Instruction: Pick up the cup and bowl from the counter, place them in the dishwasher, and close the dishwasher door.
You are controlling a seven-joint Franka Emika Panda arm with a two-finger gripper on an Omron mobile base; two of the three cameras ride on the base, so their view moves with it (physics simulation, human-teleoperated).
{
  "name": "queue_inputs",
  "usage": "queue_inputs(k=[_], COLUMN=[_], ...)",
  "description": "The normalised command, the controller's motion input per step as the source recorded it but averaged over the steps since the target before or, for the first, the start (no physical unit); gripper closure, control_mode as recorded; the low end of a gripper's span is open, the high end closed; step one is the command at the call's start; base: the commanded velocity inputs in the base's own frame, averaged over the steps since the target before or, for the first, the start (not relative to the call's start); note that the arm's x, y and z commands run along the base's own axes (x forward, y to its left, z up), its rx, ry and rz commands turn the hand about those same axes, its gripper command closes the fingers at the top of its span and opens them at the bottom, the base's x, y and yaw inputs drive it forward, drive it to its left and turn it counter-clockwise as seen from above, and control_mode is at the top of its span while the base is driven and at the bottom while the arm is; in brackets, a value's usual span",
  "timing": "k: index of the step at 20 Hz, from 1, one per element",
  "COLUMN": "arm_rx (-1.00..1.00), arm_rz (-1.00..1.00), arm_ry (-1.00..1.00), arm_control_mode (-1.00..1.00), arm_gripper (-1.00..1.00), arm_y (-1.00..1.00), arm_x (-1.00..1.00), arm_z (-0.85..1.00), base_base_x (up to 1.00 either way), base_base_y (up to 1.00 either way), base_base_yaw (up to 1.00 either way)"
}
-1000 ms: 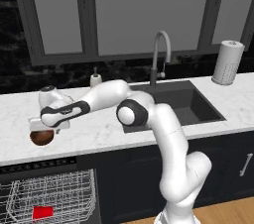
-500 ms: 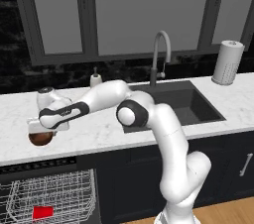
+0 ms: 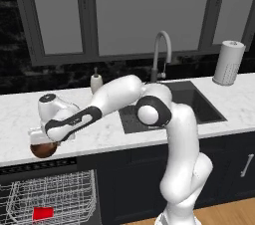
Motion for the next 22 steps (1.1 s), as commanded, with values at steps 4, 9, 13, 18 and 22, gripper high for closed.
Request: queue_inputs(k=[4,9,13,18,22], arm_rx=[0.01,0.0,0.0,-0.07,0.0], arm_rz=[0.0,-0.01,-0.15,-0.32,-0.13], arm_ry=[-0.21,-0.2,-0.23,-0.08,0.09], arm_control_mode=[-1.0,-1.0,-1.0,-1.0,-1.0], arm_gripper=[1.0,1.0,1.0,1.0,1.0], arm_y=[-0.23,-0.1,0.0,0.11,0.08], arm_x=[-1.0,-1.0,-1.0,-0.52,0.0], arm_z=[-0.17,-0.24,-0.36,-0.43,-0.41], base_base_x=[0.0,0.0,0.0,0.0,0.0], base_base_y=[0.0,0.0,0.0,0.0,0.0], base_base_yaw=[0.0,0.0,0.0,0.0,0.0])
